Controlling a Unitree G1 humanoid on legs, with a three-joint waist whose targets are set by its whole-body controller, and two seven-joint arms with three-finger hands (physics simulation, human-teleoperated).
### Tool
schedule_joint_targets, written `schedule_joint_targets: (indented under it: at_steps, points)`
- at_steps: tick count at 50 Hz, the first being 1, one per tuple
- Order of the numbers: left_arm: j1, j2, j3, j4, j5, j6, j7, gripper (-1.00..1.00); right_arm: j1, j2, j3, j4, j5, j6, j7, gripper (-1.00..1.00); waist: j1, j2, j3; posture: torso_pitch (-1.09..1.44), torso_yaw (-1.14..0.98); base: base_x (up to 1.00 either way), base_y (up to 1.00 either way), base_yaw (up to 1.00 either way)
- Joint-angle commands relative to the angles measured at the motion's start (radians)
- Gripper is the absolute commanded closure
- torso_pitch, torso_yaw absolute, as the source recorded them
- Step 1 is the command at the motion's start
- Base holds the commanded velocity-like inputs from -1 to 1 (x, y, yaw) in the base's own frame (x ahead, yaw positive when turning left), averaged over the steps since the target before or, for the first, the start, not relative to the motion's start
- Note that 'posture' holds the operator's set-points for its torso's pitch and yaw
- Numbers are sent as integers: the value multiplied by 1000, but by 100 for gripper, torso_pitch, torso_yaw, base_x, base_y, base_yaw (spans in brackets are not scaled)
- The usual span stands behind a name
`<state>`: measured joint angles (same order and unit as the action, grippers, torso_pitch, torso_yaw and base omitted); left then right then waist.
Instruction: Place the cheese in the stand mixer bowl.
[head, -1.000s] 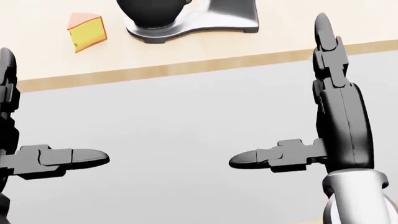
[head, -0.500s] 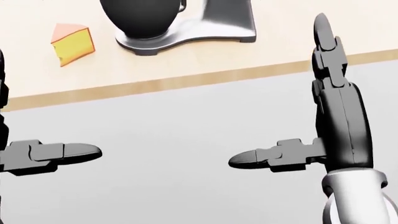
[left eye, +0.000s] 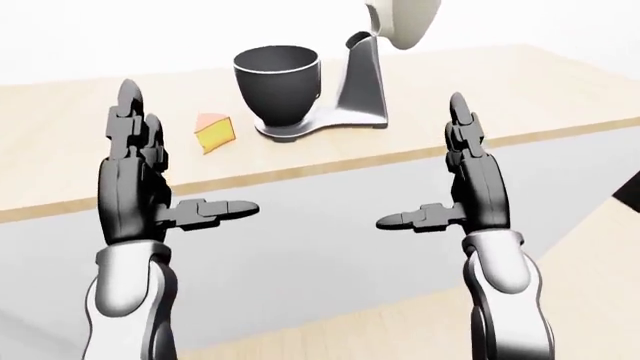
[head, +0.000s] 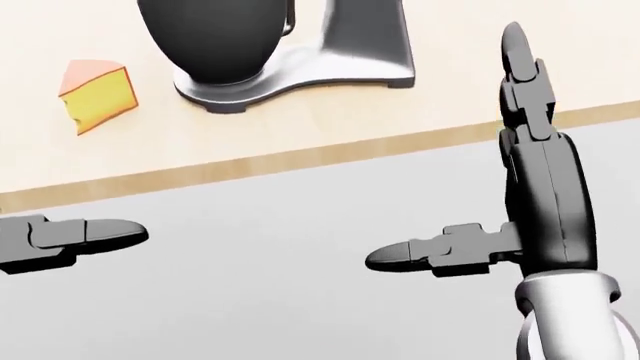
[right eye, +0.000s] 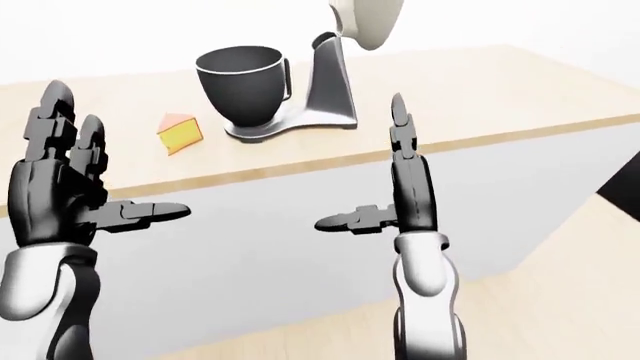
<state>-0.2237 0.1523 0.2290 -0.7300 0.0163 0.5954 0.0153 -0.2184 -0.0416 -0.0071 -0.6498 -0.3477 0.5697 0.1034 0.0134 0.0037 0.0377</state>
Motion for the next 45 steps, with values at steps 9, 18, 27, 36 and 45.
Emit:
schedule_joint_targets:
  at_steps: [9, 18, 27, 36, 45]
  points:
    - [-36, 23, 21, -29, -3, -8, 8, -100, -18, -6, -7, -23, -3, -28, -8, -100, -12, -31, -21, 0, 0, 14, 0, 0]
    - [-45, 32, 28, -33, -5, 3, 12, -100, -19, -7, -9, -19, -1, -32, -8, -100, -12, 74, -15, 0, 0, 14, 0, 0]
    - [-55, 43, 39, -34, -13, 10, 10, -100, -21, -8, -10, -20, -2, -29, -6, -100, -2, -12, -12, 0, 0, 14, 0, 0]
    - [-68, 61, 55, -30, -19, 18, 15, -100, -25, -9, -9, -20, -4, -24, -4, -100, -14, -10, -12, 0, 0, 14, 0, 0]
    - [-73, 70, 62, -19, -21, 11, 20, -100, -27, -8, -8, -16, -5, -27, -4, -100, -11, 73, -10, 0, 0, 15, 0, 0]
